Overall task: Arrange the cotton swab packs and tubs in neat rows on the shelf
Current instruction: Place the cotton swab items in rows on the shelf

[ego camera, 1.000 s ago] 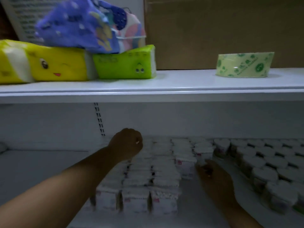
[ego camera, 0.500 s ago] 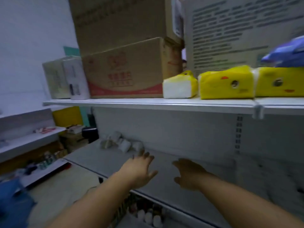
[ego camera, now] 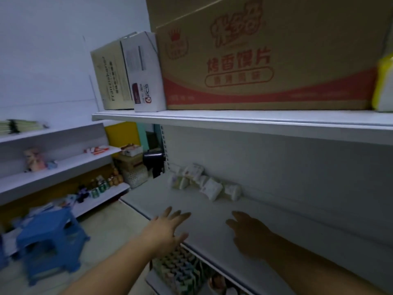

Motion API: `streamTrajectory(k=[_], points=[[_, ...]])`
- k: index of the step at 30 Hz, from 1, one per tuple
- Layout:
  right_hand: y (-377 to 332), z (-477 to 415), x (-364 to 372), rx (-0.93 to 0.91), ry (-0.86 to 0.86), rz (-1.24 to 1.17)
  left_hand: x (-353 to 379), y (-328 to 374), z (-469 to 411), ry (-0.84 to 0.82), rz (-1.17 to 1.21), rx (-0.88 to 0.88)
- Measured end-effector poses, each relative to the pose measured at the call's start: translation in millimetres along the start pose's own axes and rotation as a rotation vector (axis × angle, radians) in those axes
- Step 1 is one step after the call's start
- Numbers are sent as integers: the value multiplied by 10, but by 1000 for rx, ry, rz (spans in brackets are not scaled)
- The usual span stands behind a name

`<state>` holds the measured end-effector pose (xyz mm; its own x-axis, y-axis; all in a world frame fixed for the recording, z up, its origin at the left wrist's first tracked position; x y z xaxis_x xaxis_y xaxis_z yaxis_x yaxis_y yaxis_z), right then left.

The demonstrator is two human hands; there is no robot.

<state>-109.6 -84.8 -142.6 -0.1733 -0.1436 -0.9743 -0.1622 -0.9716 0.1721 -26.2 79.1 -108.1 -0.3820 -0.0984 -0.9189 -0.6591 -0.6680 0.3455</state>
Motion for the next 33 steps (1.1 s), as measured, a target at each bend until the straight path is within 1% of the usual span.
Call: streamTrajectory(k=[3, 5, 7, 9, 11, 14, 16, 19, 22, 25, 27, 29, 31, 33], points=[[22, -477, -80, 77, 35, -65, -242, -304, -312, -1, 5, -54], [109, -737, -108, 189, 92, -159, -420, -482, -540, 40, 58, -103], [233, -925, -55, 339, 128, -251, -564, -659, -765, 123, 78, -145], [318, -1054, 21, 464, 158, -305, -688, -821, -962, 235, 11, -173], [399, -1154, 41, 590, 219, -381, -810, -934, -1195, 337, -17, -164], [479, -1196, 84, 834, 225, -491, -1017, -1036, -1649, 455, 106, -102], [461, -1201, 119, 964, 198, -469, -1074, -1054, -1982, 451, 196, -79], [429, -1181, 118, 1109, 207, -420, -1072, -960, -2437, 415, 150, -36], [407, -1171, 127, 1188, 198, -364, -1070, -877, -2717, 405, 33, 33], [371, -1141, 82, 1216, 242, -381, -938, -886, -2916, 319, 84, 73], [333, -1097, 52, 1224, 306, -488, -894, -854, -2946, 277, 183, 99], [309, -1031, 45, 1221, 379, -655, -931, -795, -2891, 273, 293, 134], [306, -931, 25, 1198, 447, -811, -997, -710, -2811, 282, 396, 208], [307, -756, 16, 1189, 506, -964, -1044, -572, -2721, 238, 610, 300]])
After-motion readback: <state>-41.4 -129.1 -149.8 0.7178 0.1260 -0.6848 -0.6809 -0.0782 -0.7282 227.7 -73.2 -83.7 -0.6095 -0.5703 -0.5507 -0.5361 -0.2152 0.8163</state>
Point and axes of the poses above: each hand's wrist, its own z-axis away from the middle knuckle, its own x-axis out of the palm, y = z × x, the point moved 10 cm from there along -z, towards the middle knuckle, and after that the axes turned 15 degrees about z, right-handed, at the moved point
